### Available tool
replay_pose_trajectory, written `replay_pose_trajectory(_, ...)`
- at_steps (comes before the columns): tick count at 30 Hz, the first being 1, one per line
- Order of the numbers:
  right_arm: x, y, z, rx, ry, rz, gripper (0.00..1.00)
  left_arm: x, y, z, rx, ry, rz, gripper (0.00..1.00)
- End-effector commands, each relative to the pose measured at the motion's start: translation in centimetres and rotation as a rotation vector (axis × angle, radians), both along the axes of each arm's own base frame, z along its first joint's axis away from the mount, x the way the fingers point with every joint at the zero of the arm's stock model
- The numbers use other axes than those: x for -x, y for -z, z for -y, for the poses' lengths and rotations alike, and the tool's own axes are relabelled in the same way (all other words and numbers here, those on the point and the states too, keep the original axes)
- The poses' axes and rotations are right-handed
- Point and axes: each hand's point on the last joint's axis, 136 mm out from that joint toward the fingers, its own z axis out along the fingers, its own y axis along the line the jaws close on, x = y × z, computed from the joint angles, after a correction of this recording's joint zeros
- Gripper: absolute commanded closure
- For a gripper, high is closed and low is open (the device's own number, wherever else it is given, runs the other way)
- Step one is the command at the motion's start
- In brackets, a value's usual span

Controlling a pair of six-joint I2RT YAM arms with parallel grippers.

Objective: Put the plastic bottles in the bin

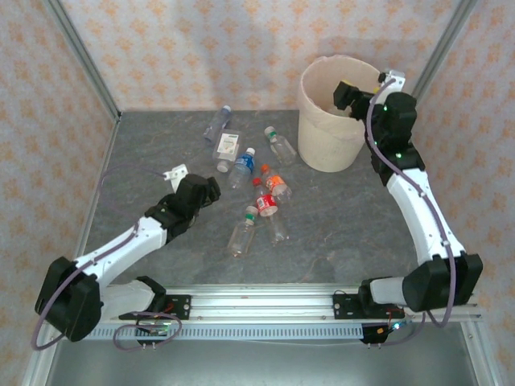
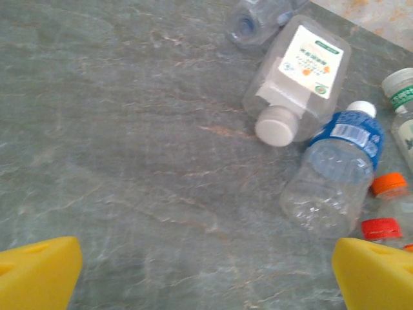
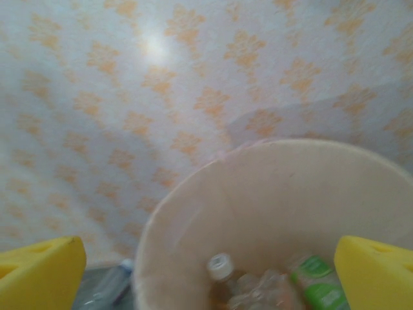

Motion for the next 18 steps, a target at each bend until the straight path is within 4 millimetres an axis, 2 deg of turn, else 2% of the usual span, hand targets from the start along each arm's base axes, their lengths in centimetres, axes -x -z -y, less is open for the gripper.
replay_pose_trajectory(1,2.2,1.0,-4.1,-0.153,-0.199,-0.025,0.01,-0.7,0.3,1.8,0.03,0.067,-0.067,0.0)
replay_pose_trajectory(4,4.1,3.6,-7.4,-0.116,-0.305,-0.096,0.01,-0.8,1.7,3.1,0.048,0.113,-0.138,0.0)
replay_pose_trajectory(6,5.3,6.5,-9.5,-0.035,-0.348,-0.178,0.01,-0.4,2.7,3.3,0.05,0.117,-0.179,0.0)
replay_pose_trajectory(10,7.1,12.0,-12.0,0.044,-0.367,-0.318,0.01,0.8,3.4,3.4,0.049,0.138,-0.213,0.0)
replay_pose_trajectory(13,7.6,14.9,-11.8,0.052,-0.311,-0.373,0.01,2.8,2.8,4.4,0.007,0.215,-0.23,0.0)
replay_pose_trajectory(18,7.2,16.7,-10.3,-0.005,-0.207,-0.378,0.01,7.2,2.8,5.6,-0.103,0.276,-0.297,0.0)
